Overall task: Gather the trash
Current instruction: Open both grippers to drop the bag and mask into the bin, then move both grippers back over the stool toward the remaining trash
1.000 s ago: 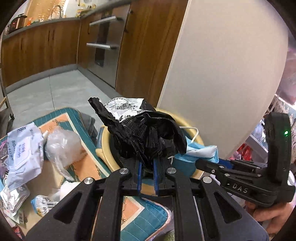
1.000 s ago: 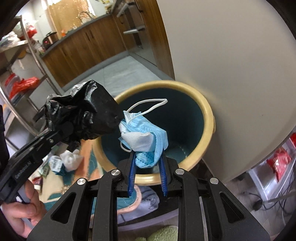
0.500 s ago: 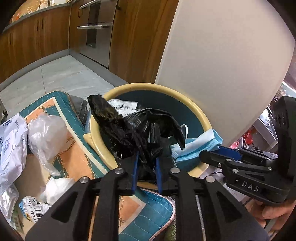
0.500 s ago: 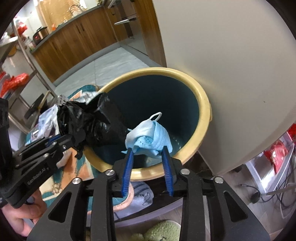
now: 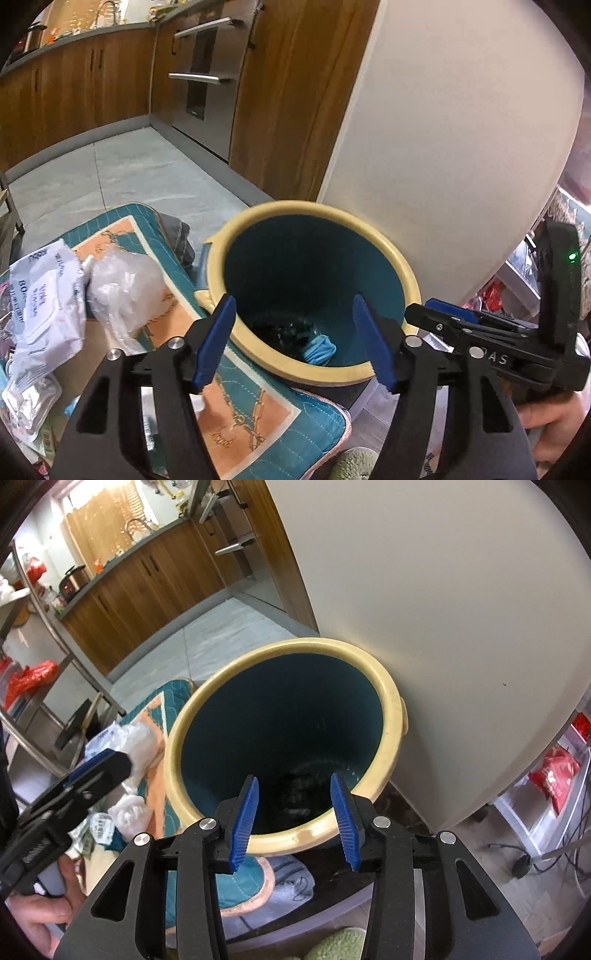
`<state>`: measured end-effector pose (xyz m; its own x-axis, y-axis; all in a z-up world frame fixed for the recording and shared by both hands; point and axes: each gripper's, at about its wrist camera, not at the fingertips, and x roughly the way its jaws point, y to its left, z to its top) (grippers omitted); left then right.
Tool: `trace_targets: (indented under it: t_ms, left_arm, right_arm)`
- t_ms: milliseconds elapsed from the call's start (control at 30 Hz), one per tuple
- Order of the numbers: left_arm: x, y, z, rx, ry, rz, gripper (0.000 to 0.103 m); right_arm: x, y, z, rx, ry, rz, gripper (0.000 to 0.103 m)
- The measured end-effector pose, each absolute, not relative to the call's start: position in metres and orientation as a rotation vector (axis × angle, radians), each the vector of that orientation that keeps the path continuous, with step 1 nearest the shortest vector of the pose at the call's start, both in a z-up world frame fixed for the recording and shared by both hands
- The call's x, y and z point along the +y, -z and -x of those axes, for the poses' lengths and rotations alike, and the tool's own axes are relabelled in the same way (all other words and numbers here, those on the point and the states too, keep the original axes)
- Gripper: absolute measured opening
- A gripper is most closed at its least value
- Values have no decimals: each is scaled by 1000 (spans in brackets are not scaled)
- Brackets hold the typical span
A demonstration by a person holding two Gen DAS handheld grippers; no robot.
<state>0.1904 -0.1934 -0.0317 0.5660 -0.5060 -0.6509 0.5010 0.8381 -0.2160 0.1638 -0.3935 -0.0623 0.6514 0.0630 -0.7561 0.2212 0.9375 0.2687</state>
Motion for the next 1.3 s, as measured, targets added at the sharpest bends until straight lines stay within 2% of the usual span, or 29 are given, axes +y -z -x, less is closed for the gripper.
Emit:
trace_targets:
  t_ms: [367,533,667,1300]
  left_arm:
    - [-130,10,-167,717,494,35,86]
    - [-93,7,-159,715,424,41,93]
    - [-63,5,-151,709,365,55,97]
    - [77,25,-112,808,52,202,97]
  right_arm:
    - [-382,53,-164,821,58,-349,57]
    - [-369,48,-164,803,30,-320,68]
    - [-358,46,-166,795,5,-293,71]
    - [-307,40,-168,812,-143,-235,73]
